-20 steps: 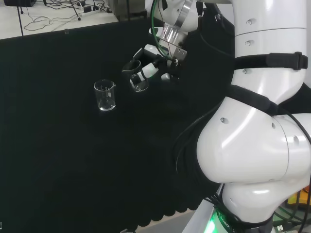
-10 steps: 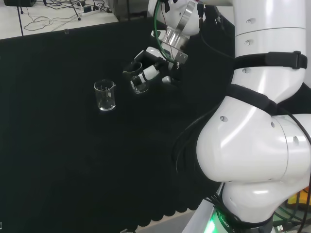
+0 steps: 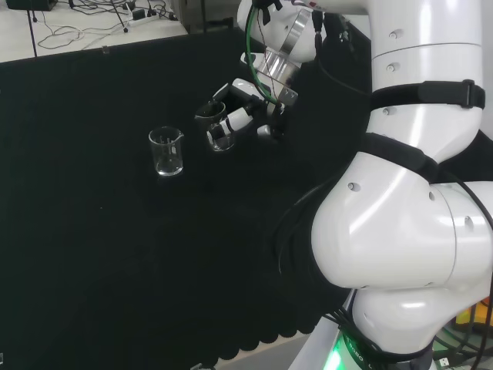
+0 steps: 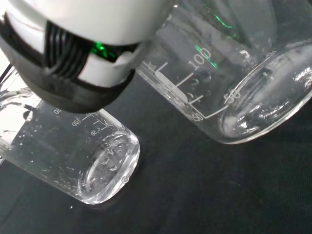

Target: Place the beaker back on the table.

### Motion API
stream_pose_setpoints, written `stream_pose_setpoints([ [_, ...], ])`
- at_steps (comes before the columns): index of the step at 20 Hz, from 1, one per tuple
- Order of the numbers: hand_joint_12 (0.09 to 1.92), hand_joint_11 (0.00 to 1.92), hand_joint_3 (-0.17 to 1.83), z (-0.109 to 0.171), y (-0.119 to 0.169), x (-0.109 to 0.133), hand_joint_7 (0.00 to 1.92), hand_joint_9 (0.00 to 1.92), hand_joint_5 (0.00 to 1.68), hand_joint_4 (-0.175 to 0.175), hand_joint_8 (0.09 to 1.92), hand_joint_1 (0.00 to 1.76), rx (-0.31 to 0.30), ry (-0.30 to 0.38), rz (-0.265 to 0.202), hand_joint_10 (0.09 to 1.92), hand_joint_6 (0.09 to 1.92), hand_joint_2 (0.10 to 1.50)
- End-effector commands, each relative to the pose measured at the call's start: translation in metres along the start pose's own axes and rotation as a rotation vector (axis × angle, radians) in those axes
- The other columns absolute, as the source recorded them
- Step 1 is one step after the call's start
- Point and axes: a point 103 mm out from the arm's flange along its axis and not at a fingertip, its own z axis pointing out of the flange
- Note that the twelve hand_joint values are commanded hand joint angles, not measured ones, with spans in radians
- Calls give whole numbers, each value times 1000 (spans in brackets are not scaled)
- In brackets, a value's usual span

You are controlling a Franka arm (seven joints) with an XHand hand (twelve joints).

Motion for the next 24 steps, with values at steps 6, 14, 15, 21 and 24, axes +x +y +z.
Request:
stream_pose_setpoints([
  [6,984,971,661,3,1,-5,1349,1279,1229,67,560,1280,12,-2,4,437,736,655],
  [14,991,968,653,3,-1,-15,1349,1278,1231,67,556,1280,11,-5,24,433,730,658],
  [15,991,968,653,3,-2,-16,1349,1278,1231,67,556,1280,12,-7,26,432,730,659],
  [21,991,967,652,7,-2,-15,1349,1276,1230,66,556,1280,20,-15,37,431,729,659],
  [24,993,966,638,6,-7,-20,1345,1274,1227,65,557,1279,14,-14,41,429,729,668],
])
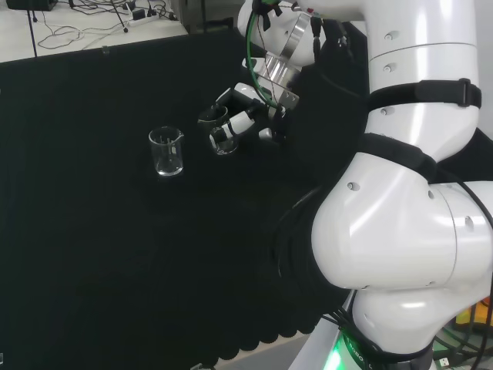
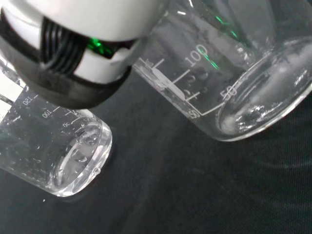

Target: Place the beaker back on the table.

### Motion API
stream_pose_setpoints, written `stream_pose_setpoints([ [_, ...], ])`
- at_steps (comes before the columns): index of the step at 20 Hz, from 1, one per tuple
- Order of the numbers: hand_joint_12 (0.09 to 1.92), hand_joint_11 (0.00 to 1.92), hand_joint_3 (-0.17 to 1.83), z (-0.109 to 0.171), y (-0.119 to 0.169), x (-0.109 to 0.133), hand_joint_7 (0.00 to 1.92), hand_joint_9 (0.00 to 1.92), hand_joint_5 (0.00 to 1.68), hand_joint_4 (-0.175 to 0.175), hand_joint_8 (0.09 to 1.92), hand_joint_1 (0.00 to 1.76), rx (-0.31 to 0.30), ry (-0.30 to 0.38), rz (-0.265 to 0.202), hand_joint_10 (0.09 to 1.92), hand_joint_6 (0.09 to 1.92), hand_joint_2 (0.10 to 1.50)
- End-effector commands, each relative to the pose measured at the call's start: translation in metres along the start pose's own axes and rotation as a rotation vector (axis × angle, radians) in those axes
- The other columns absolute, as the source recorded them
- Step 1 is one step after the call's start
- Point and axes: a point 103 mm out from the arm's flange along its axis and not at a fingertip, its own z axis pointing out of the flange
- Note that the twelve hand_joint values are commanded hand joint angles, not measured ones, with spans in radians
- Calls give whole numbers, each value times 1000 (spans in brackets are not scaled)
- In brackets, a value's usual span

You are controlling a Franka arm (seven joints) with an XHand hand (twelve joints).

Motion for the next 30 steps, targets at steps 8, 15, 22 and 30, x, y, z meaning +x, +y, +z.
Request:
stream_pose_setpoints([
  [8,1020,934,360,-2,-12,-7,1246,1227,1175,61,630,1260,7,-19,13,427,742,838],
  [15,1199,668,295,-4,-18,-5,1016,1055,1059,59,659,1093,31,-46,13,499,796,850],
  [22,1338,388,678,-1,-24,-3,764,805,774,-38,722,1031,48,-69,21,607,876,548],
  [30,1376,236,662,-4,-27,1,617,670,578,-52,748,958,79,-101,44,644,877,534],
])
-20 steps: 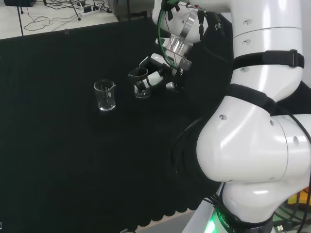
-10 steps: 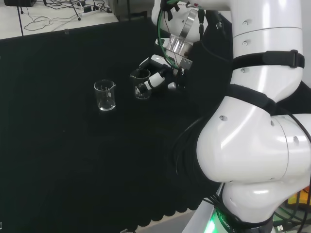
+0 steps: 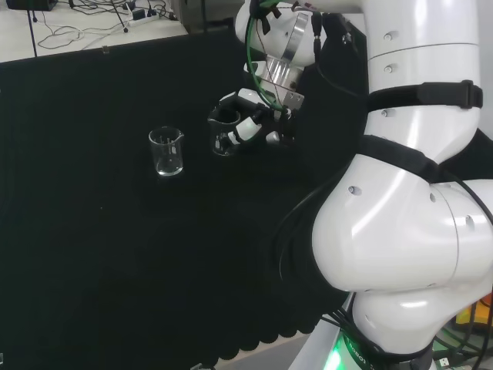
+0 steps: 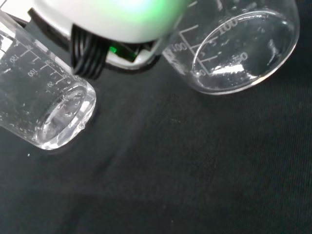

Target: Place the beaker back on the table.

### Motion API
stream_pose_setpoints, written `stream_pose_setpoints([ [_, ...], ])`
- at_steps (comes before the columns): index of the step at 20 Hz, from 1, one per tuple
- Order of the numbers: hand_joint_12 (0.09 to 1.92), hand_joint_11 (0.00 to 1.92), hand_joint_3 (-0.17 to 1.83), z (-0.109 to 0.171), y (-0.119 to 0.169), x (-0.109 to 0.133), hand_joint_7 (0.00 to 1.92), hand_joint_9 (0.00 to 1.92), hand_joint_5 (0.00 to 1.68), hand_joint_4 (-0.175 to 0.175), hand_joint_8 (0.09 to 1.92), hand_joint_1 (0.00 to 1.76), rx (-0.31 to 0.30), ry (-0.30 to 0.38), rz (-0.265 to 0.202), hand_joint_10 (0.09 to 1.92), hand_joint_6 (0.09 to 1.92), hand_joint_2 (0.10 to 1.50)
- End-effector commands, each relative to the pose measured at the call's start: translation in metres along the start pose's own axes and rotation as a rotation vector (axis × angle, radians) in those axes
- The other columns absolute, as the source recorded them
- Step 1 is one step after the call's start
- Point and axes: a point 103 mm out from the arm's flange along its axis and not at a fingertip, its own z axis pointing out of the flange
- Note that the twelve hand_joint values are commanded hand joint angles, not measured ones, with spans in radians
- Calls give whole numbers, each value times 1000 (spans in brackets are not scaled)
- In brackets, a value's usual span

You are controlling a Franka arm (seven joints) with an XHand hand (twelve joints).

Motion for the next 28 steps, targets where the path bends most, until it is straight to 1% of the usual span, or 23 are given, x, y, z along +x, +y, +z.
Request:
stream_pose_setpoints([
  [1,1378,224,659,-4,-4,1,606,659,561,-53,749,951,14,-20,15,646,872,532],
  [4,1394,182,645,-6,-4,2,556,617,482,-57,761,930,38,-26,25,664,822,529],
  [7,1417,86,621,-9,-5,3,419,495,386,-64,778,906,39,-28,35,690,682,531],
  [11,1415,6,598,-19,-9,9,278,354,336,-69,761,880,17,-29,47,725,418,534],
  [14,1398,0,585,-35,-14,21,248,324,345,-71,747,867,-6,-48,49,731,308,538],
  [20,1390,0,578,-63,-35,53,243,316,351,-72,743,858,-39,-102,43,730,274,539],
  [25,1387,0,576,-82,-59,74,243,315,353,-72,742,856,-67,-134,60,729,268,541],
  [28,1387,0,574,-90,-71,83,242,316,359,-73,742,854,-65,-146,65,730,266,543],
])
